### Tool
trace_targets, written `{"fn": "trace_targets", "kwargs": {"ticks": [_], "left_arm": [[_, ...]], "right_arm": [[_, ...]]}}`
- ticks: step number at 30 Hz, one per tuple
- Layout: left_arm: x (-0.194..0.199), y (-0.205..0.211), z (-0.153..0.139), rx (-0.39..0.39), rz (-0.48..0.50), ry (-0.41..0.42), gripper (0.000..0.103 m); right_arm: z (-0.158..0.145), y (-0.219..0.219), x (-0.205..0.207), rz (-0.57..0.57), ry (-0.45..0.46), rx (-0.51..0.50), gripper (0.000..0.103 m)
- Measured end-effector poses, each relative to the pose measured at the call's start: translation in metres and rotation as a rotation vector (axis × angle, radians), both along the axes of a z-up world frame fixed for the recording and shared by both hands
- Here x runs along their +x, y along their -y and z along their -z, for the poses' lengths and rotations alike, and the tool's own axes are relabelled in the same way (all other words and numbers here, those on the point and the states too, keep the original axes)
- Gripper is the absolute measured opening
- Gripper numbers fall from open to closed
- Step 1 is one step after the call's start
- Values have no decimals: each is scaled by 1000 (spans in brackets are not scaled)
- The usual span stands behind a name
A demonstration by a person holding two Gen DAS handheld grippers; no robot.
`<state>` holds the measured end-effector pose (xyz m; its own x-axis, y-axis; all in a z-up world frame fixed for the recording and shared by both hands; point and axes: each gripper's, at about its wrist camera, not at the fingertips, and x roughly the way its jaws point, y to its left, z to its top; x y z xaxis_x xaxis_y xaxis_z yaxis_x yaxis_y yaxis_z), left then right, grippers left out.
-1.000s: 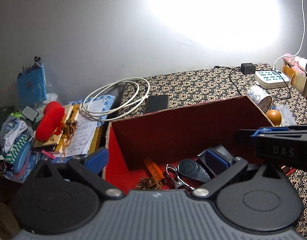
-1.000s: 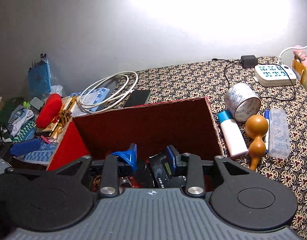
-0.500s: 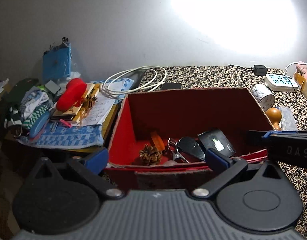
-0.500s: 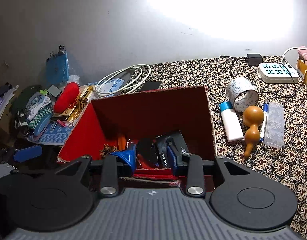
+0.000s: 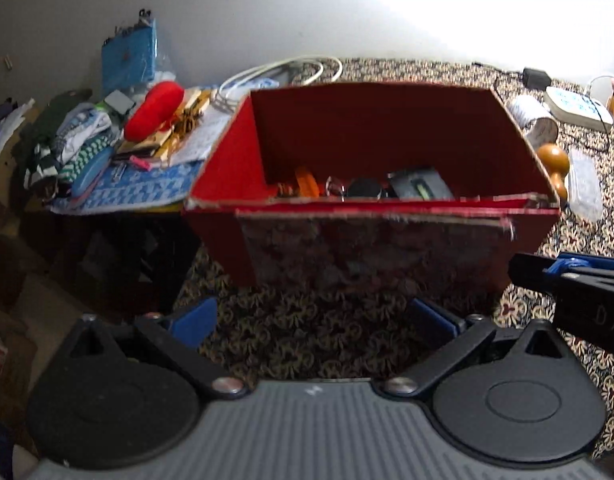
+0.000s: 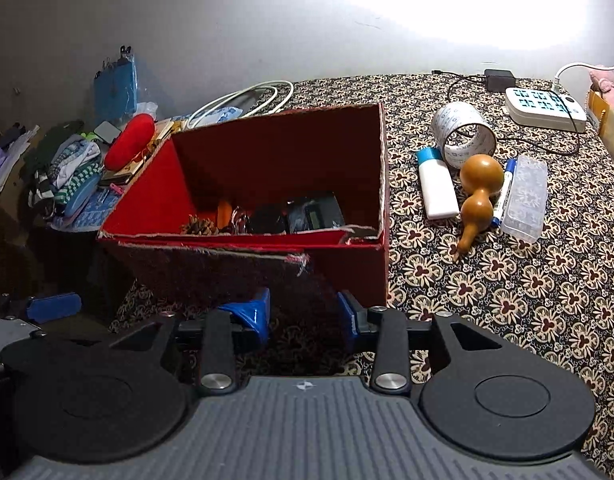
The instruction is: Organize rigid objects
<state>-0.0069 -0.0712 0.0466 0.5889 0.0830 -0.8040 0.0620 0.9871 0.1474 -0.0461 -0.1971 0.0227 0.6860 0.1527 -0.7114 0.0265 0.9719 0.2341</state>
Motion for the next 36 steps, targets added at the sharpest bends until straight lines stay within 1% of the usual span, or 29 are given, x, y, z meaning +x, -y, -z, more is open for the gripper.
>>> {"fn": "trace_targets", "kwargs": {"ticks": [6,9,13,18,24,27,30,34,36], "left_arm": [[-7,5,10,15,-23,-53,103],[-6,6,13,12,-22,-78,103],[0,8,11,21,2,-106,103],[17,7,-3,4,63,-109,103],[42,11,-29,-5,145,-51,103],[57,13,-35,2,181,-31,103],[72,13,-39,6,210,-13,103],[90,10,-38,20,234,21,103],[98,7,-36,21,239,24,103]], "right_arm": [[10,3,-7,2,-34,2,22],[13,5,-7,3,-56,36,23],[13,6,1,36,-122,60,24],[0,9,12,71,-134,84,25],[-24,14,29,130,-94,109,25],[-29,13,38,150,-72,103,25],[-35,8,50,157,-41,72,25],[-41,0,64,171,18,-5,25],[-41,-4,70,175,35,-37,25]]}}
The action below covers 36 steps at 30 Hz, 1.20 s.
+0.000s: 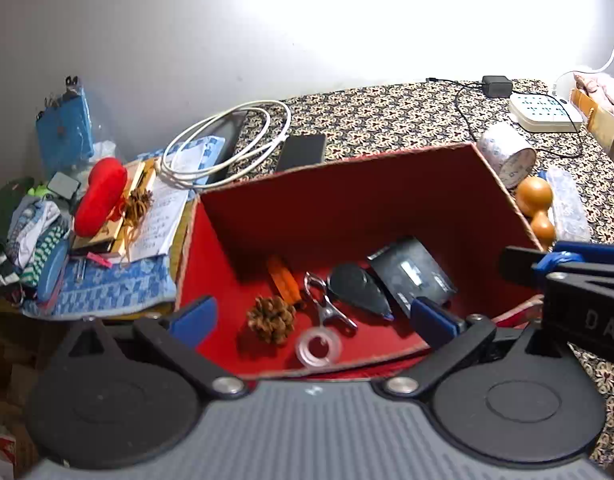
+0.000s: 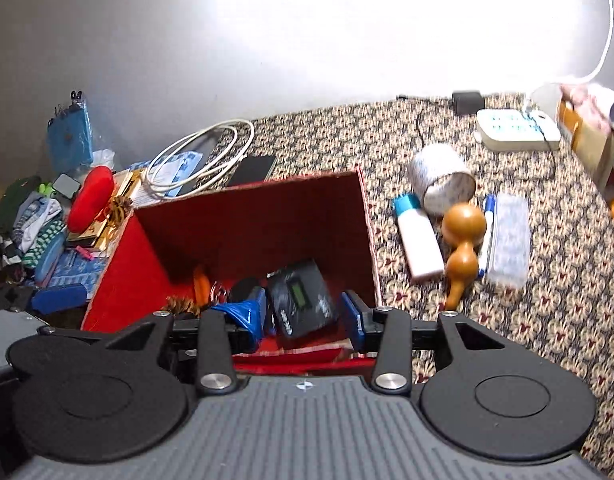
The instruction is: Organize rigid objects
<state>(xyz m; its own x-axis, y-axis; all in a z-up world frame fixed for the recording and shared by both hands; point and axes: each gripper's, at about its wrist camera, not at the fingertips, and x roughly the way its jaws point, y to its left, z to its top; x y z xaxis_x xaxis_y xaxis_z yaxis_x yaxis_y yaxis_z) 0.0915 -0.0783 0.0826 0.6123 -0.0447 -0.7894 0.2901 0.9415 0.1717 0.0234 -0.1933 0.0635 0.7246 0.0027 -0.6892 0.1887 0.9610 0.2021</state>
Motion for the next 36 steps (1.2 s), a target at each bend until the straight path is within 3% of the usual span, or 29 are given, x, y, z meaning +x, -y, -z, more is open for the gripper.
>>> {"fn": "trace_targets", "kwargs": {"ticks": [7,17,36], "left_arm": [[23,-14,11,-17,8,11,103],[42,-23,30,-37,1,-21,103],[28,-25,23,-27,-46,31,103]], "right_arm": [[13,-3,15,61,-33,47,25],[23,-11,37,27,-71,40,25],[16,-8,31,-59,-3,18,25]]}}
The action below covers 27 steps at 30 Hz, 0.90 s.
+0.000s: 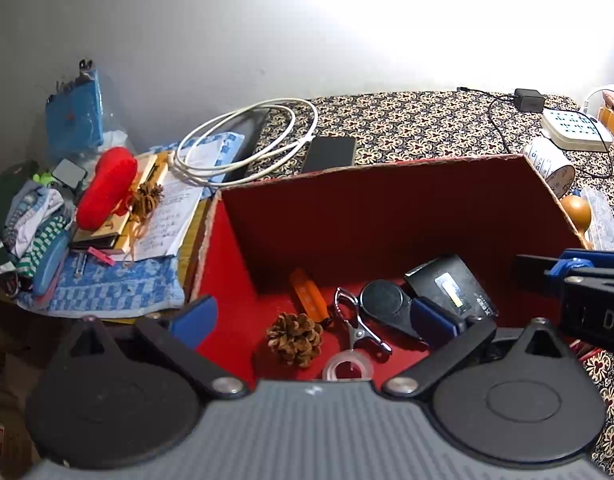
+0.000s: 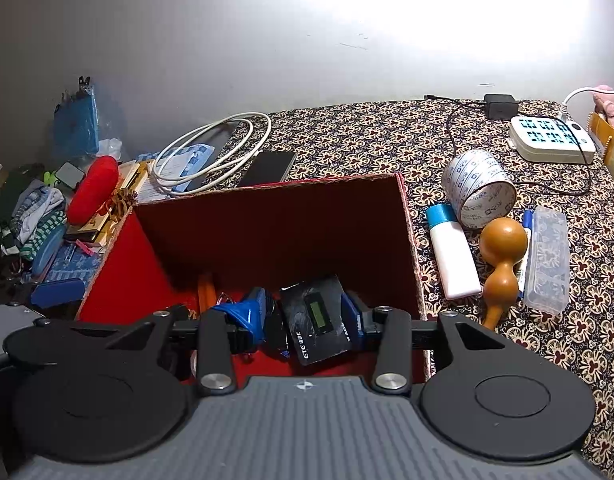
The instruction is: Organize rigid objects
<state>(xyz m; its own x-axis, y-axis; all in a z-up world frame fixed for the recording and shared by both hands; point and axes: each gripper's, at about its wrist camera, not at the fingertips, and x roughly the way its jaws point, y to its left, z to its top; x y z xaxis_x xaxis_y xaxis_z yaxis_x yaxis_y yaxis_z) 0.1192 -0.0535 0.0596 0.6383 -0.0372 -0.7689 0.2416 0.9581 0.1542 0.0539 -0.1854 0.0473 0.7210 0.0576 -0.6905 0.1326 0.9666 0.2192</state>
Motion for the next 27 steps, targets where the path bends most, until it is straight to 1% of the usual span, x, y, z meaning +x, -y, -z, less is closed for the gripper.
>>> {"fn": "trace_targets", "kwargs": {"ticks": [6,10,15,20,25,27], "left_arm": [[-12,4,-3,8,13,11,103],[-18,8,-3,16,24,10,103],[-24,11,-6,27,34,17,103],[-28,11,-8,39,43,-3,103],[-34,11,-10,50,50,1,103],[-35,11,-11,51,50,-11,103]], "right_arm": [[0,1,-13,17,13,7,25],[1,0,-20,31,29,-12,25],[-2,3,-31,44,51,-11,25],[-4,3,-40,47,37,-7,25],[-5,2,-46,55,31,1,25],[-7,0,-48,48,24,1,25]]}}
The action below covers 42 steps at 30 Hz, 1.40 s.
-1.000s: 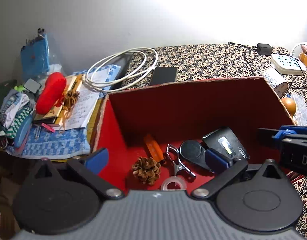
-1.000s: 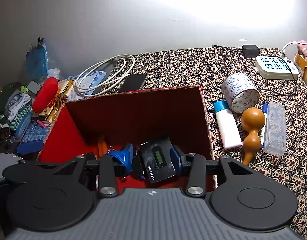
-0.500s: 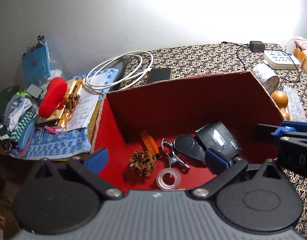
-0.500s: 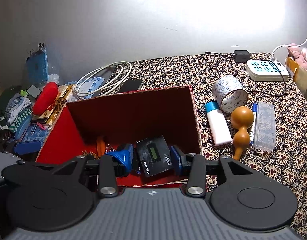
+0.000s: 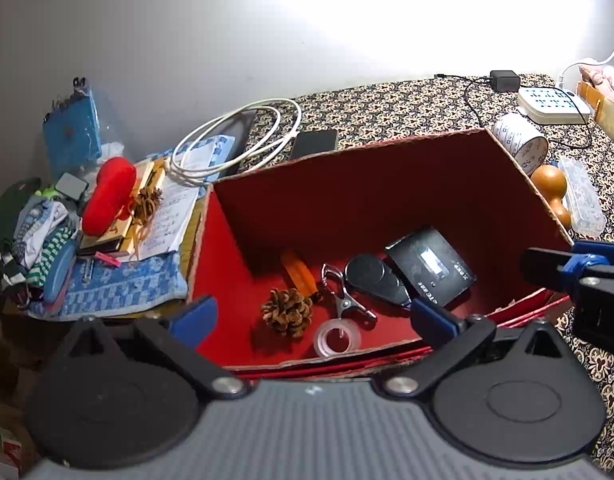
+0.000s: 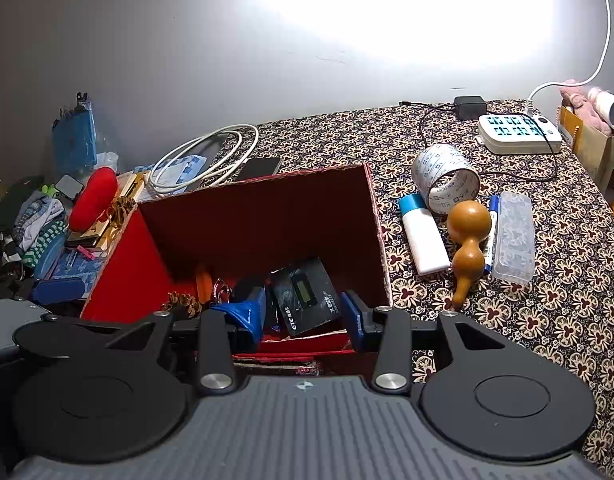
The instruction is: Organize rigid objects
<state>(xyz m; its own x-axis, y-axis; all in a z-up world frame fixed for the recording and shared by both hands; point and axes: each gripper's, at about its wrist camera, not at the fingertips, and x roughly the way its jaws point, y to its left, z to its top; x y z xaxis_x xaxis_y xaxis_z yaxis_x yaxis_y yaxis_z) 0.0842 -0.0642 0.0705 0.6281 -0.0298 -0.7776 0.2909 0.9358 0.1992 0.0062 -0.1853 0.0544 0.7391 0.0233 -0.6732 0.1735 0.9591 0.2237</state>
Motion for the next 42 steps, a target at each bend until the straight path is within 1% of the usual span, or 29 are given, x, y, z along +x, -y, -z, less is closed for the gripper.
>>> {"fn": "trace_targets", "kwargs": {"ticks": [2,5,13,16,27,32,38,42], "left_arm": [[0,-1,-2,0,2,-17,103],[-4,-2,-3,-1,9,-21,103],[-8,-6,-1,-7,9,-58,103],[-6,-9,-2,-14,6,-59,103],[9,-11,4,-28,1,-67,103],[17,-12,6,-46,-3,-68,103],[26,-10,10,-37,-4,-71,103],[32,-13,12,-42,-11,-71,103]], "right_arm": [[-3,-2,-2,-7,-1,8,25],[-6,-5,-6,-5,-1,7,25],[-4,-10,-6,-6,-35,3,25],[-5,-11,-4,-8,-42,-4,25],[-3,-11,11,-15,-59,-15,25],[-1,-8,19,-3,-48,-20,25],[2,-6,31,-1,-40,-17,25],[0,-6,38,4,-33,-37,26]]}}
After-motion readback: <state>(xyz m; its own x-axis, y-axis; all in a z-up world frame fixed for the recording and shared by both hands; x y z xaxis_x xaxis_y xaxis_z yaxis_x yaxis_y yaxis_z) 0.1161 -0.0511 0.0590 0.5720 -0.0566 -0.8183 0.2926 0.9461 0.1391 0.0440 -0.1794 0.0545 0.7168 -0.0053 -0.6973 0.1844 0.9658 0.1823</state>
